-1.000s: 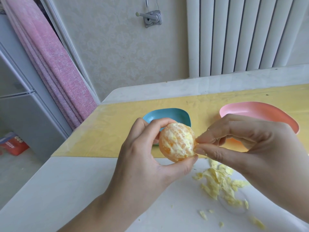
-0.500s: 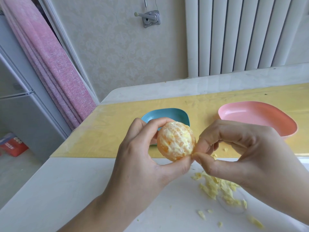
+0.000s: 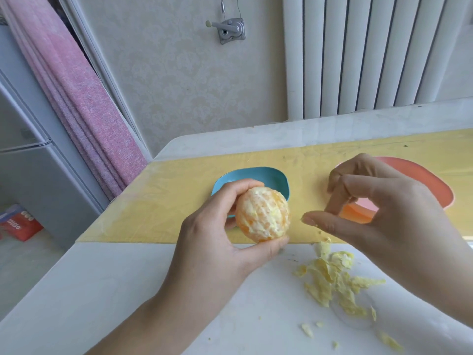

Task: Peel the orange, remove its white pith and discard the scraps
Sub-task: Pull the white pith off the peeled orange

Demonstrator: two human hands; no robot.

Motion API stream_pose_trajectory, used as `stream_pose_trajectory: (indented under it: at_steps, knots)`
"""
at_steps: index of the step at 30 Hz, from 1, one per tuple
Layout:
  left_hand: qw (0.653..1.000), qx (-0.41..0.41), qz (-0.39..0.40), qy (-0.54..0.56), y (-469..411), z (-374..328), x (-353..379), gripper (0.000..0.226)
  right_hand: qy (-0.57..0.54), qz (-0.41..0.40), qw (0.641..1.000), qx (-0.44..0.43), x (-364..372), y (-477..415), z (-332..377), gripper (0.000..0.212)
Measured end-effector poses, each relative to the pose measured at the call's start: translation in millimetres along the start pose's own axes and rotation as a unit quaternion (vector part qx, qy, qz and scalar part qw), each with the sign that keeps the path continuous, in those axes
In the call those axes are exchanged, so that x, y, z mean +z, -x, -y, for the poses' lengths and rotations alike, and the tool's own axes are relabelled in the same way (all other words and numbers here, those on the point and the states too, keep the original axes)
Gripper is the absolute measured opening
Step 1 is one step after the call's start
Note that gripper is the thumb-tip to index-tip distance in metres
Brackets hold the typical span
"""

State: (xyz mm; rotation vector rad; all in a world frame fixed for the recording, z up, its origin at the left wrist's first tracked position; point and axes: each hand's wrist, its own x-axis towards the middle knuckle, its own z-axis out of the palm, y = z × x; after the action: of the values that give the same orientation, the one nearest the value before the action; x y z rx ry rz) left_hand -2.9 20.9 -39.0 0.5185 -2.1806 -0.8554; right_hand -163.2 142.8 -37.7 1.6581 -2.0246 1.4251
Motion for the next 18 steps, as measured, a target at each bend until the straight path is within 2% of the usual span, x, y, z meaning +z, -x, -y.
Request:
stream_pose_trajectory:
  at_steps: [5,7,10,12,18]
  knots:
    - [0.999,0.023,0.0,-0.043,0.6,1.8,0.6,0.061,0.021,-0.001,1.0,0.002,1.2,1.5,0.9,0.037]
    - [0.998,0.033,-0.001,-0.051,0.7,1.3,0.5,0.059,0.017,0.001,1.0,-0.016,0.8,1.6,1.5,0.03]
    - [0.997,0.04,-0.004,-0.061,1.4,0.7,0.1,0.057,0.003,0.006,0.998,-0.07,-1.2,1.8,3.5,0.009]
    - [0.997,0.042,-0.003,-0.067,2.1,-0.1,-0.2,0.056,-0.008,0.011,0.995,-0.094,-2.8,1.6,8.3,0.016]
    - [0.996,0.05,0.021,-0.072,3.7,-3.2,-0.4,0.053,-0.044,0.009,0.987,-0.156,-1.9,4.3,13.1,0.015]
